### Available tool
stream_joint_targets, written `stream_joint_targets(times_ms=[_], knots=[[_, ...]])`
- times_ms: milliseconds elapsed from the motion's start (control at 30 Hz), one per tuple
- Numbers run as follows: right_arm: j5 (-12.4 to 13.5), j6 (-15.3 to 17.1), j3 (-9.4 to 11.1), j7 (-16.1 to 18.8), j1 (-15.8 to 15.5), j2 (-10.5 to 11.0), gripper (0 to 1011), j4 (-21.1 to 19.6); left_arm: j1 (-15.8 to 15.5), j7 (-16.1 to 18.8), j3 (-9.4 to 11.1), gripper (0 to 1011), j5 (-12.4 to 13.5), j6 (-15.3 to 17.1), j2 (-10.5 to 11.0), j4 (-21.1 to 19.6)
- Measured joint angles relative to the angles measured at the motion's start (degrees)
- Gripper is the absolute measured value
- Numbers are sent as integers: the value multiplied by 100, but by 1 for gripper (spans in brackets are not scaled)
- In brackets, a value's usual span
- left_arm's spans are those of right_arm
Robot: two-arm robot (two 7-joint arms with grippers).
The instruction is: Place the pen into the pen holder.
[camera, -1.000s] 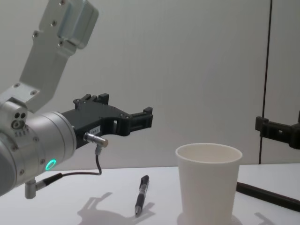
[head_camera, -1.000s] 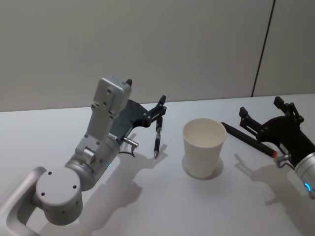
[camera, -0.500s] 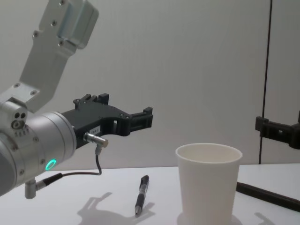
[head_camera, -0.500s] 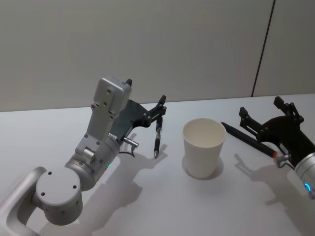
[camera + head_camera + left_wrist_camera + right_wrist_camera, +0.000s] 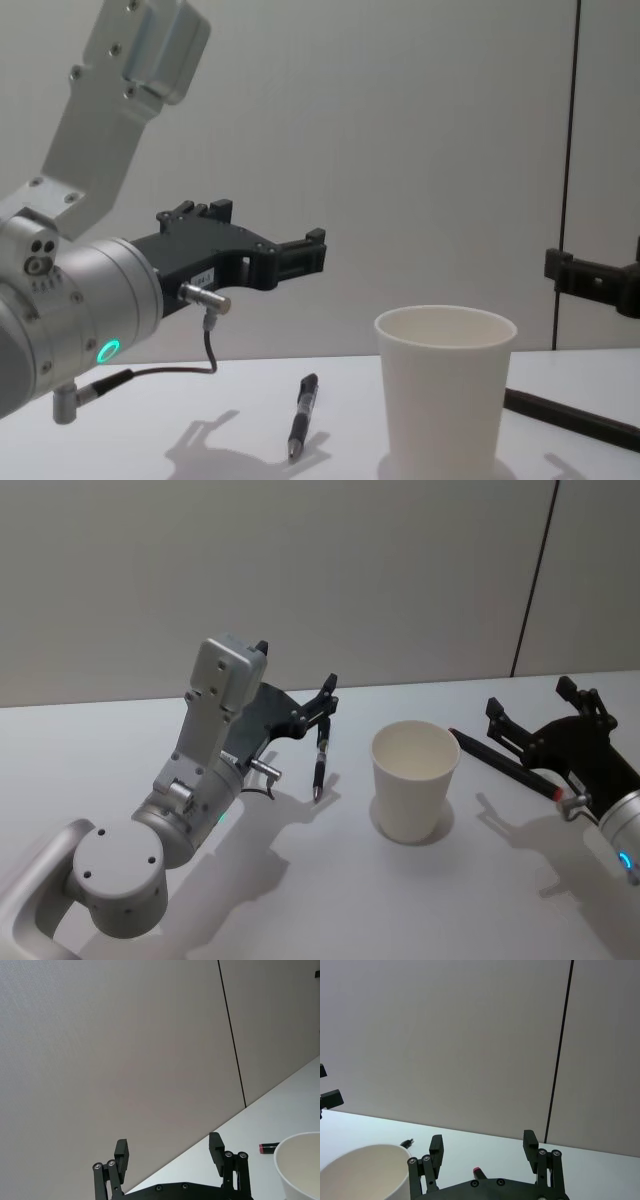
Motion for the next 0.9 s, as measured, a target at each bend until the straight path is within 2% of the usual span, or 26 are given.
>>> stream_joint_targets(times_ms=[900], knots=[[0,0,0,0,0,0,1001,0,0,0,0,1001,0,0,0,0]])
